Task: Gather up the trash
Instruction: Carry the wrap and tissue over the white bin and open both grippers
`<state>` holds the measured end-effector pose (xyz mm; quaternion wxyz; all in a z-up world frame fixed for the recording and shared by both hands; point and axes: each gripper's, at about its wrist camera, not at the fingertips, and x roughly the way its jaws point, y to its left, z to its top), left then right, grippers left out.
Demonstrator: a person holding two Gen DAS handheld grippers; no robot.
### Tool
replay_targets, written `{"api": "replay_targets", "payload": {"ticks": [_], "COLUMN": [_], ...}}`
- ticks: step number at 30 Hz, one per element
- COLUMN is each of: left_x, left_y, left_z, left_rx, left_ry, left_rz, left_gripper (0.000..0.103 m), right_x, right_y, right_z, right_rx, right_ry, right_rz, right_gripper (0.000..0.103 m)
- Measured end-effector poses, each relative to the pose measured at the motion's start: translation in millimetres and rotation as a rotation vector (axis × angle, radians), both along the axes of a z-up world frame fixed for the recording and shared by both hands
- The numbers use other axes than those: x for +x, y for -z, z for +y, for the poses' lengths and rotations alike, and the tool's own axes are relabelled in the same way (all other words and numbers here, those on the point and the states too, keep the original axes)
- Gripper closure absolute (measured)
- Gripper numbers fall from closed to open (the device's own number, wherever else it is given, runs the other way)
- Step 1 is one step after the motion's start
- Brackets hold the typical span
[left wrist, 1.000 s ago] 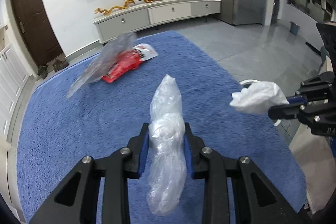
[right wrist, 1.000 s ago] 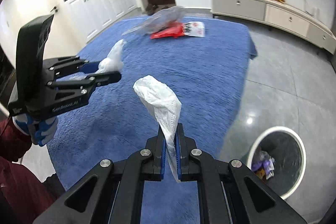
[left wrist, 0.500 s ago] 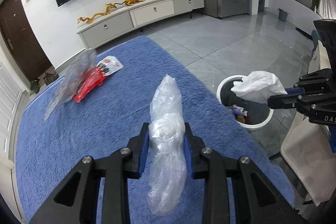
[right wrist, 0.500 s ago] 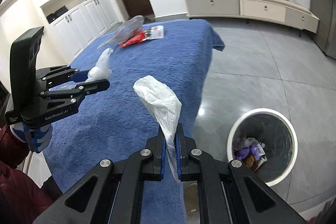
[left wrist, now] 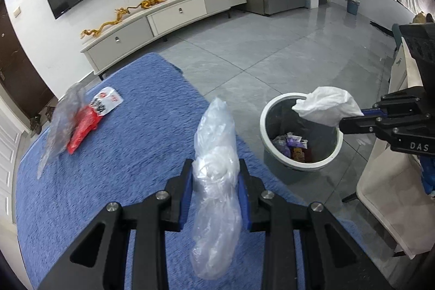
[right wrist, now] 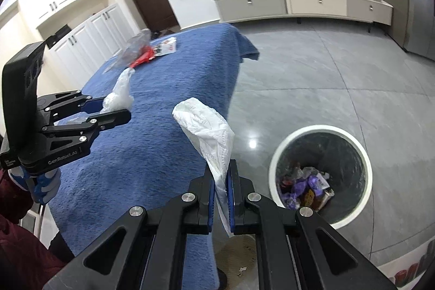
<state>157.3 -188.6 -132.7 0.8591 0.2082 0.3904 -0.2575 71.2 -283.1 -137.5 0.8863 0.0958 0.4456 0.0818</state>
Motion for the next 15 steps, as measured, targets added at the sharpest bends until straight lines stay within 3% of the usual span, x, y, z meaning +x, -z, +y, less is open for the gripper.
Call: {"api": "replay_targets", "payload": {"ticks": [9,15], "left_x": [46.3,92.8], "left_y": [15.7,39.1], "left_z": [-69.6,-127.9], "left_rx": [-0.131,-0.172], "left_ry": [0.052,0.061], "left_rz": [0.179,0.307], "left_gripper": [0.075,0.074], "right_x": [17.0,44.1], "right_y": [36.6,70.7], "right_z": [-75.4,-120.6], "right_rx": [-0.018,-0.017], "right_ry": [0.263,0.346], "right_rz": [0.143,0.276], "right_gripper": [0.095,0.093]}}
